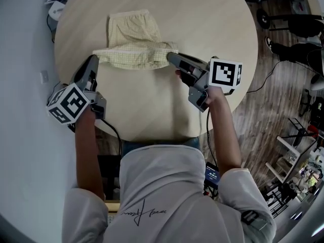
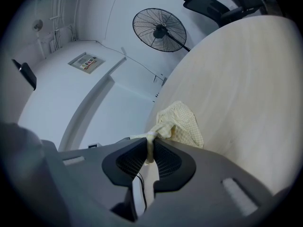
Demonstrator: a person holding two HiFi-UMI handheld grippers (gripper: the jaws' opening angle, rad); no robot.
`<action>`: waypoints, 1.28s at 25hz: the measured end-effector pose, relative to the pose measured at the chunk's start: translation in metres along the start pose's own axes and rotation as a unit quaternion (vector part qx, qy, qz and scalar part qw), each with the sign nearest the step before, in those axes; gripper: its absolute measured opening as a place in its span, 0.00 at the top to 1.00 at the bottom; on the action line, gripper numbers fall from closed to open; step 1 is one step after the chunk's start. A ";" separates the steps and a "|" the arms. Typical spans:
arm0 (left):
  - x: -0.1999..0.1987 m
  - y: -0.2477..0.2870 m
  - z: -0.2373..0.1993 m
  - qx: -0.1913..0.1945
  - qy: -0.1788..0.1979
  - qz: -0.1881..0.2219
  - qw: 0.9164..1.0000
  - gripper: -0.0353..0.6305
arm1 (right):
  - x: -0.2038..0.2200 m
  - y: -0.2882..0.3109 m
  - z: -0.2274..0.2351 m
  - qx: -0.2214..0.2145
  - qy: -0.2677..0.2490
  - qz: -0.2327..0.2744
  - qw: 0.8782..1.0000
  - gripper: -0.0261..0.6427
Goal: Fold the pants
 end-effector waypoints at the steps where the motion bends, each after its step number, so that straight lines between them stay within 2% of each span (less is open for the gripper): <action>1: 0.001 -0.001 0.001 0.002 0.002 0.000 1.000 0.83 | 0.001 -0.001 0.000 0.000 0.000 0.001 1.000 0.90; 5: 0.003 0.001 -0.002 0.007 -0.016 0.002 1.000 0.83 | 0.002 -0.002 0.002 0.003 0.004 0.000 1.000 0.90; 10: -0.024 0.046 -0.030 0.010 -0.029 -0.004 1.000 0.83 | -0.041 0.031 0.017 0.000 0.020 0.000 1.000 0.90; 18: -0.030 0.060 -0.038 0.021 -0.055 0.002 0.998 0.83 | -0.049 0.039 0.037 0.001 0.094 -0.001 0.996 0.90; 24: -0.028 0.060 -0.042 0.029 -0.088 0.012 0.996 0.83 | -0.045 0.042 0.041 -0.013 0.129 -0.005 0.992 0.90; 28: -0.030 0.061 -0.043 0.027 -0.091 0.012 0.995 0.83 | -0.044 0.049 0.043 -0.033 0.163 -0.006 0.986 0.90; 32: -0.044 0.080 -0.051 0.028 -0.103 0.018 0.994 0.83 | -0.065 0.062 0.052 -0.047 0.196 -0.003 0.980 0.90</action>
Point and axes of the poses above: the fingertips, and each gripper's own axes: y forward along the fingers, z to its right, x out of its underside, the point moved 9 cm from there along -y, backward along the fingers, and after that the axes turned 13 degrees about x, right-handed, at the moved point
